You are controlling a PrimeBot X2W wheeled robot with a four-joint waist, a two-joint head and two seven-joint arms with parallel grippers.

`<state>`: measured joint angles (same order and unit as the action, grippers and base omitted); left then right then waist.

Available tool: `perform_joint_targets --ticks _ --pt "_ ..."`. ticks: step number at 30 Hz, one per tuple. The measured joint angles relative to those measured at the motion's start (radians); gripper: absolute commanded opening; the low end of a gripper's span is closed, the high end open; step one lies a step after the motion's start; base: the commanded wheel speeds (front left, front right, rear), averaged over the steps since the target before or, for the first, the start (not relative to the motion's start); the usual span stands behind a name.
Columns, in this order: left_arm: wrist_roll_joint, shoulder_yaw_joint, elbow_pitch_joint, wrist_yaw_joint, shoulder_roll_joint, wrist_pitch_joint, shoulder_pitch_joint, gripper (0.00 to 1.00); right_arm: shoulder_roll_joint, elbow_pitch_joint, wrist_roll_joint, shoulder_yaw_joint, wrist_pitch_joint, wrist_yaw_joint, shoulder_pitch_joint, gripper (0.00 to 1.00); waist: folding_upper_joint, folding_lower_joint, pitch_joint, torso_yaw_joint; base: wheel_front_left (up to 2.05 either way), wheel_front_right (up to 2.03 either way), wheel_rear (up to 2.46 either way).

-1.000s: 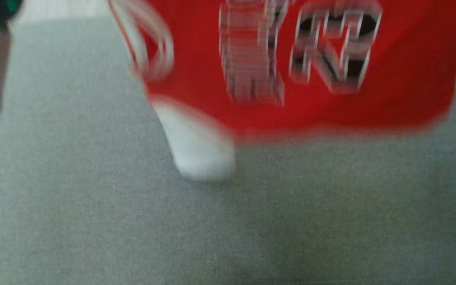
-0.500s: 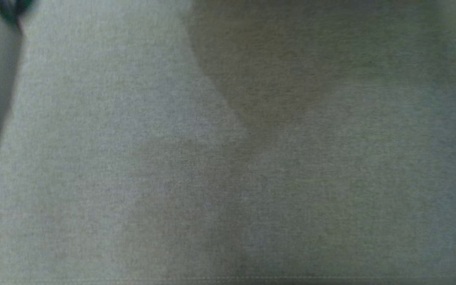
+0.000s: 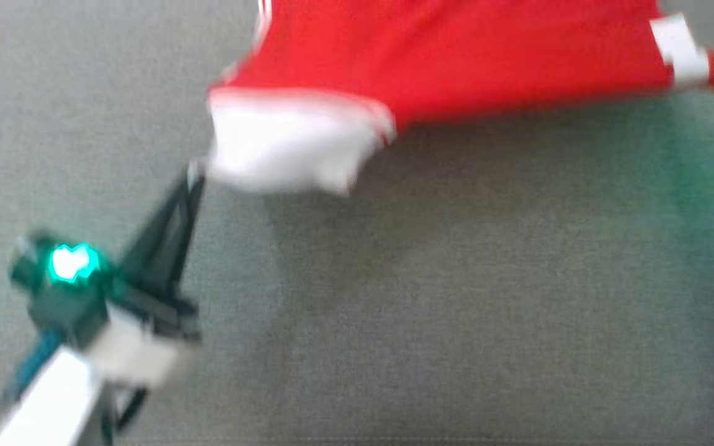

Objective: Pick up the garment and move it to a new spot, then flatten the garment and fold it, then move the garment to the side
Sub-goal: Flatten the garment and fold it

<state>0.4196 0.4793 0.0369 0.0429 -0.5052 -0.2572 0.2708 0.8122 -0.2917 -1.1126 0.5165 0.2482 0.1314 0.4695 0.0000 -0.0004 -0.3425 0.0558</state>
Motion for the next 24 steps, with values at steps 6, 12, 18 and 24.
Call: perform_joint_targets --ticks 6,12,18,24 --pt "0.016 0.006 0.077 -0.013 -0.028 0.001 -0.195 0.0 -0.037 0.079 0.056 -0.142 0.0 0.0 -0.251 0.0 0.0 0.0 0.067 0.007 0.0 0.0 0.0" --pt "0.052 0.01 0.148 -0.026 -0.053 0.036 -0.288 0.0 -0.073 0.179 0.11 -0.239 0.0 0.0 -0.472 0.0 0.0001 0.0 0.116 0.02 0.0 0.0 0.0" --pt "0.065 0.01 0.137 -0.008 -0.052 0.055 -0.226 0.0 -0.12 0.175 0.138 -0.256 0.0 0.0 -0.456 0.0 0.0001 0.0003 0.077 0.008 0.0 0.0 0.0" --pt "0.065 0.01 0.012 0.04 -0.01 0.071 0.045 0.0 -0.143 0.092 0.146 -0.2 0.0 0.0 -0.281 0.0 0.0 0.0006 -0.001 -0.009 0.0 0.0 0.0"
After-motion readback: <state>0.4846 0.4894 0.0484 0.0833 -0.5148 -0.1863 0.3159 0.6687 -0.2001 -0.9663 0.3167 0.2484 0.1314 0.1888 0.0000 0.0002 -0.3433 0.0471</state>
